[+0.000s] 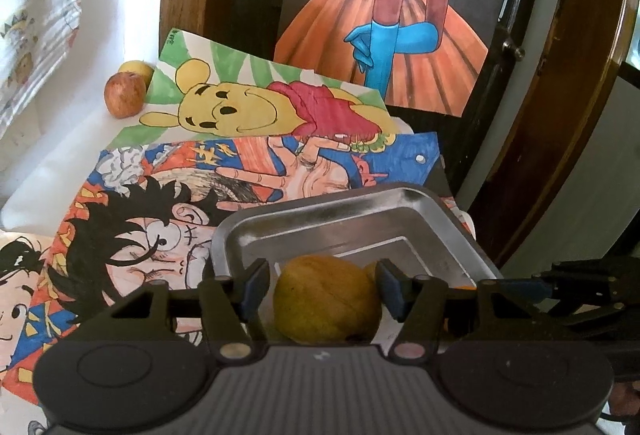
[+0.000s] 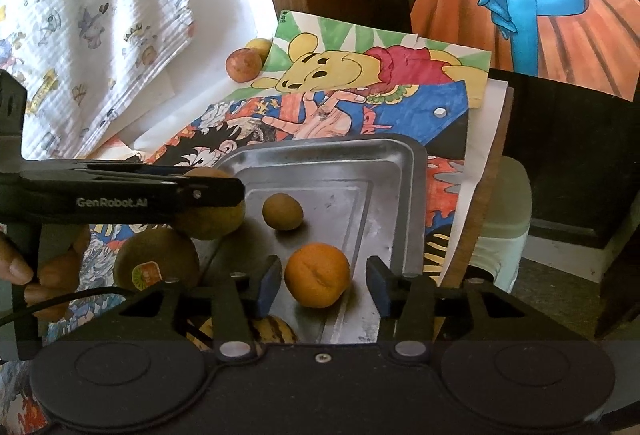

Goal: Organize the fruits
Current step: 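Lower the pear into the tray and open the left gripper while the right releases the orange fruit, then lift both grippers out of the tray and pull back from it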

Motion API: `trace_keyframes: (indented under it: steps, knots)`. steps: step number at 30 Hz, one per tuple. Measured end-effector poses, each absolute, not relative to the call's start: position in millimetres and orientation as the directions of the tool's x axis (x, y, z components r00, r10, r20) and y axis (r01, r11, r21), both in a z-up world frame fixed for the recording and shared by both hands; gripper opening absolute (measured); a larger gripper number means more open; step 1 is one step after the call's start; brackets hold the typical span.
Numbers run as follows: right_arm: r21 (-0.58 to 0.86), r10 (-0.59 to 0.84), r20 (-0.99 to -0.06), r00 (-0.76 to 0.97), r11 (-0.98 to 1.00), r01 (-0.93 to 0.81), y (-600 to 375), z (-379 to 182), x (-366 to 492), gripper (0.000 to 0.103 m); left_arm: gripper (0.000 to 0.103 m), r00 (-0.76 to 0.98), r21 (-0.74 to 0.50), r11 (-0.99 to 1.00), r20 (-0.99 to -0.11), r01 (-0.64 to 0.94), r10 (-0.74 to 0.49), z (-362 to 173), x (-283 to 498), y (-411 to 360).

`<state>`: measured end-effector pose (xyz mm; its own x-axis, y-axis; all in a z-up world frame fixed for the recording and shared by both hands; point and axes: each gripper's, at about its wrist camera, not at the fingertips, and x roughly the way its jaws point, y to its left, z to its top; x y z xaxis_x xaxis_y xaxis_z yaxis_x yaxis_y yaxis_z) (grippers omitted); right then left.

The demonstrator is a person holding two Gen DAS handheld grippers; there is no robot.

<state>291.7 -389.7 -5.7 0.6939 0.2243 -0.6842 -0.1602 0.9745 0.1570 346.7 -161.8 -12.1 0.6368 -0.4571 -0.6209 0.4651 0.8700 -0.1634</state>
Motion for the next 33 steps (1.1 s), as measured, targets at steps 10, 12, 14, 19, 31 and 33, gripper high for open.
trace_keyframes:
  steps: [10, 12, 14, 19, 31, 33]
  knots:
    - [0.152, 0.204, -0.655, 0.728, 0.979, -0.137, -385.8, 6.3, 283.2, 0.073, 0.096, 0.705, -0.156, 0.904, -0.578, 0.398, -0.411, 5.4, 334.6, -146.9]
    - [0.146, 0.200, -0.647, 0.735, 0.980, -0.138, -384.1, 10.3, 281.6, 0.076, 0.099, 0.720, -0.160, 0.910, -0.566, 0.383, -0.403, 10.5, 332.2, -142.7]
    - [0.139, 0.195, -0.638, 0.745, 0.981, -0.138, -382.2, 15.1, 280.3, 0.078, 0.100, 0.735, -0.162, 0.916, -0.553, 0.366, -0.392, 15.7, 329.5, -138.6]
    - [0.105, 0.185, -0.616, 0.766, 0.983, -0.153, -374.2, 31.1, 280.0, 0.083, 0.102, 0.764, -0.167, 0.929, -0.531, 0.329, -0.366, 25.4, 322.0, -129.6]
    - [0.088, 0.184, -0.569, 0.801, 0.983, -0.163, -360.4, 52.1, 270.3, 0.095, 0.102, 0.801, -0.191, 0.951, -0.513, 0.243, -0.308, 37.9, 310.9, -107.8]
    - [0.095, 0.183, -0.567, 0.803, 0.983, -0.157, -360.1, 53.1, 268.3, 0.097, 0.102, 0.808, -0.193, 0.954, -0.510, 0.228, -0.296, 39.2, 307.9, -105.4]
